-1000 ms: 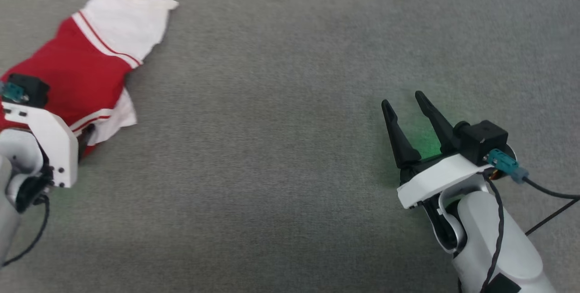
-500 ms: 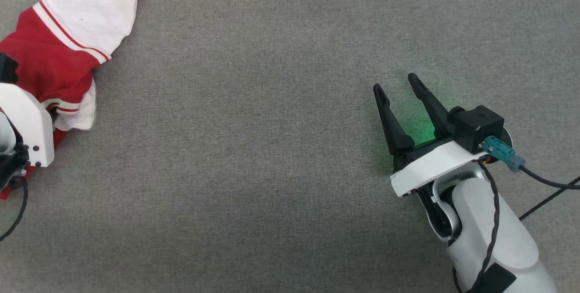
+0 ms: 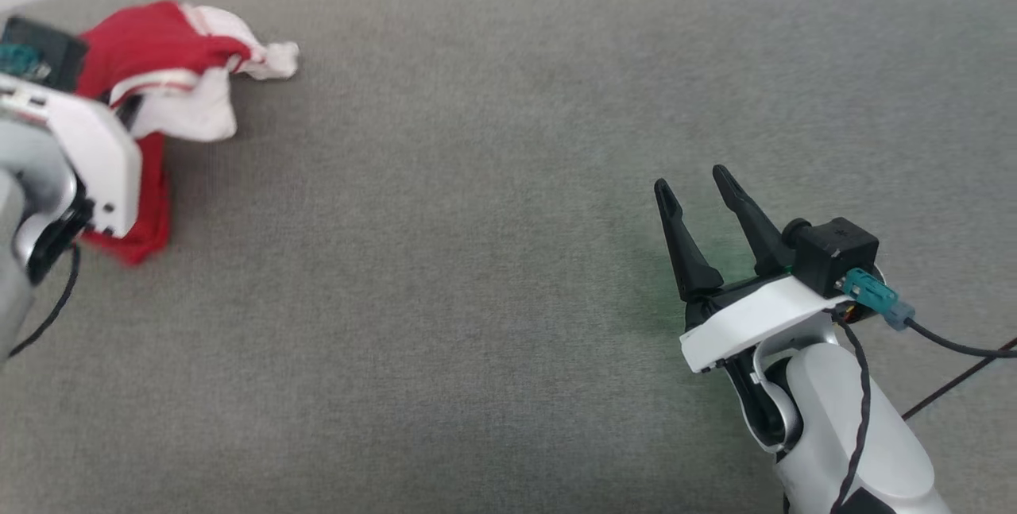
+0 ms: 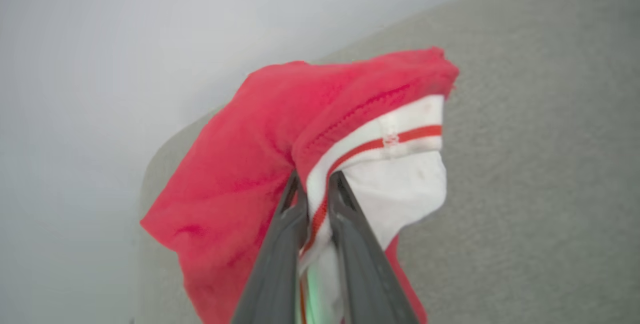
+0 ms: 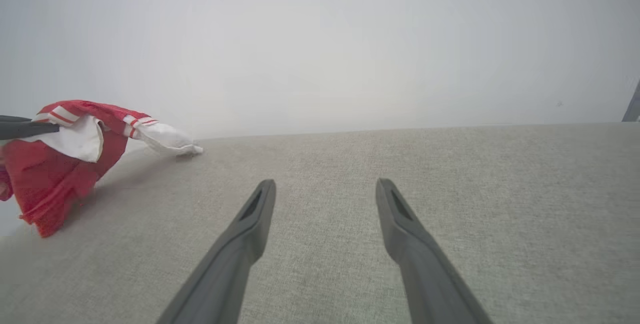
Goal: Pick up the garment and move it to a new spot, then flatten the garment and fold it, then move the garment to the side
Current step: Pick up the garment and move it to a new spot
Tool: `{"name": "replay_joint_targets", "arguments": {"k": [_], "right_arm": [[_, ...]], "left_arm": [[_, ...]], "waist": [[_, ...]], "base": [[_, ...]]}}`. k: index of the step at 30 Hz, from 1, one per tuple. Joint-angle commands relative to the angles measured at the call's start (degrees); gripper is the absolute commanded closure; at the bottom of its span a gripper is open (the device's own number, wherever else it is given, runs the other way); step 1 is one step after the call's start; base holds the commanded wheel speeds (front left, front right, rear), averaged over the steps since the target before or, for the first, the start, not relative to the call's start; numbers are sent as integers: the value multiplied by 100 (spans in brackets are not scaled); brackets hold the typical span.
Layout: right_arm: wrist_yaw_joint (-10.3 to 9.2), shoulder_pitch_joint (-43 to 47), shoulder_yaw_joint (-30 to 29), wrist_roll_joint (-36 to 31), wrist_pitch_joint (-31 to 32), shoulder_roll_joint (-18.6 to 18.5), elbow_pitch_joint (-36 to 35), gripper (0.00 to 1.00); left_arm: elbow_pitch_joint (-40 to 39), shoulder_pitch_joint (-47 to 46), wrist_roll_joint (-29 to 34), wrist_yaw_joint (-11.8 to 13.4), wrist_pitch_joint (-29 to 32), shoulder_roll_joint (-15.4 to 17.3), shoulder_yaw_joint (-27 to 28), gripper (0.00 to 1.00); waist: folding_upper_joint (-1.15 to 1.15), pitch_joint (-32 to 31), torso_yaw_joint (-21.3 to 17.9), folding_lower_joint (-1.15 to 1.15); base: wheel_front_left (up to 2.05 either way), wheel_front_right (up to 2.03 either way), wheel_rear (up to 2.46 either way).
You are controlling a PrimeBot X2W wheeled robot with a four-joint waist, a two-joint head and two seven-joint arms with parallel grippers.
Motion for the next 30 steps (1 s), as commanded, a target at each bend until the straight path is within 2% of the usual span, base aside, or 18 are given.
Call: {"name": "replay_joint_targets", "arguments": {"k": [1, 8, 14, 16, 21, 26, 30], "right_arm": [[2, 80, -43, 40, -29, 38, -19, 0], [2, 189, -197, 128, -29, 115, -101, 0], [2, 262, -410, 214, -28, 183, -218, 0], [2, 286, -536, 271, -28, 204, -286, 0], [2, 256, -675, 435, -28, 213, -383, 0], [2, 250, -630, 717, -28, 214, -465, 0], [2, 289, -564, 897, -28, 214, -485, 0]], "left_arm": [[-151, -189, 48, 17, -74, -92, -106, 100], [-753, -590, 71, 17, -140, -369, -459, 100], [-1237, -909, 77, 16, -96, -963, -772, 100], [-1368, -994, 103, 16, -65, -1284, -978, 100], [-1368, -921, -13, 16, 12, -1579, -1396, 100], [-1241, -791, -117, 16, 333, -1374, -2090, 100], [-1208, -620, 65, 16, 691, -1136, -2323, 100]], "waist": [[0, -173, -157, 0], [0, -152, -557, 0], [0, 56, -1056, 0], [0, 178, -1302, 0], [0, 366, -1699, 0], [0, 528, -2026, 0], [0, 630, -2200, 0]], "base": [[0, 0, 0], [0, 0, 0], [0, 0, 0], [0, 0, 0], [0, 0, 0], [0, 0, 0], [0, 0, 0]]}}
